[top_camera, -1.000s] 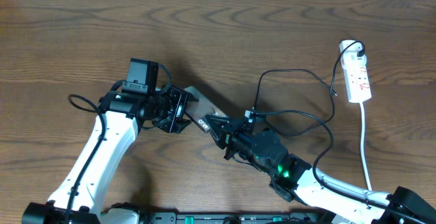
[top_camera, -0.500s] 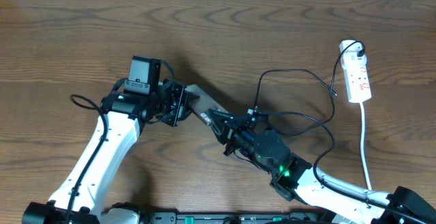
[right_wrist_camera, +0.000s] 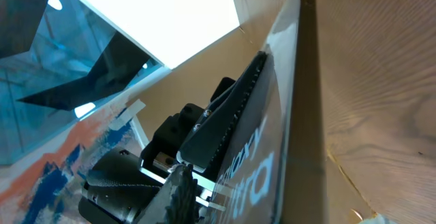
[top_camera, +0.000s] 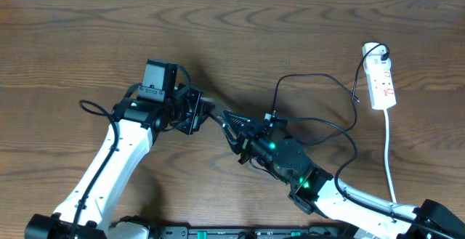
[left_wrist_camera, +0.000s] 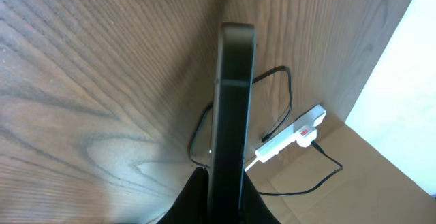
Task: Plug charger to phone and switch on socket
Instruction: 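Bring the left gripper back and regrasp the phone's top end, then release the right gripper and move it toward the power strip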
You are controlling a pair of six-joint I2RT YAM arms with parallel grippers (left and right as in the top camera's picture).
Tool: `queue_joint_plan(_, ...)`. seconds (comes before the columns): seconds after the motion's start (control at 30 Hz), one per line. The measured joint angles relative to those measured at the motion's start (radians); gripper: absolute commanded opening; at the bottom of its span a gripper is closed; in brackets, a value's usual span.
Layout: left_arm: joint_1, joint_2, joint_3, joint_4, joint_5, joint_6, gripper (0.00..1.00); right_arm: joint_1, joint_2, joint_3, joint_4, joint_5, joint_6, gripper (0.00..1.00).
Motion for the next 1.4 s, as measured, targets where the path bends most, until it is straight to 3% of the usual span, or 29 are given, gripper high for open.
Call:
queue_joint_plan(0.23,-0.006,0.000,0.000,-0.005,-0.047,-0.008,0.07,0.005,0.000,0.000,0.005,-0.024,-0.029,0.36)
queue_joint_plan(0.37,-0.006,0.000,0.000,-0.004,-0.150,0.078,0.07,0.012,0.000,0.000,0.005,-0.055,-0.063,0.45)
queue_joint_plan(0.47,-0.006,0.000,0.000,-0.004,-0.229,0.167,0.08,0.013,0.000,0.000,0.003,-0.062,-0.166,0.56)
queue_joint_plan(0.67,0.035,0.000,0.000,-0.010,-0.342,0.389,0.07,0.014,-0.003,0.003,-0.096,0.020,-0.692,0.79)
queue_joint_plan(0.8,0.064,0.000,0.000,-0.068,-0.365,0.501,0.07,0.013,-0.004,0.004,-0.190,0.116,-0.933,0.67)
queue_joint_plan(0.9,0.066,0.000,0.000,-0.108,-0.367,0.562,0.08,-0.002,-0.004,0.005,-0.238,0.177,-1.069,0.81)
queue_joint_plan(1.03,0.066,0.000,0.000,-0.159,-0.366,0.608,0.07,-0.061,-0.019,0.006,-0.296,0.206,-1.150,0.79)
queue_joint_plan(1.13,0.066,0.000,0.000,-0.165,-0.357,0.627,0.08,-0.119,-0.085,0.012,-0.430,0.217,-1.177,0.71)
queue_joint_plan(1.3,0.066,0.000,-0.001,-0.170,-0.335,0.658,0.07,-0.217,-0.222,0.116,-0.837,0.229,-1.193,0.74)
queue_joint_plan(1.33,0.066,0.000,-0.001,-0.171,-0.334,0.661,0.07,-0.240,-0.246,0.163,-0.971,0.228,-1.184,0.77)
queue_joint_plan(1.4,0.066,0.000,-0.002,-0.171,-0.332,0.664,0.07,-0.290,-0.280,0.255,-1.172,0.233,-1.163,0.93)
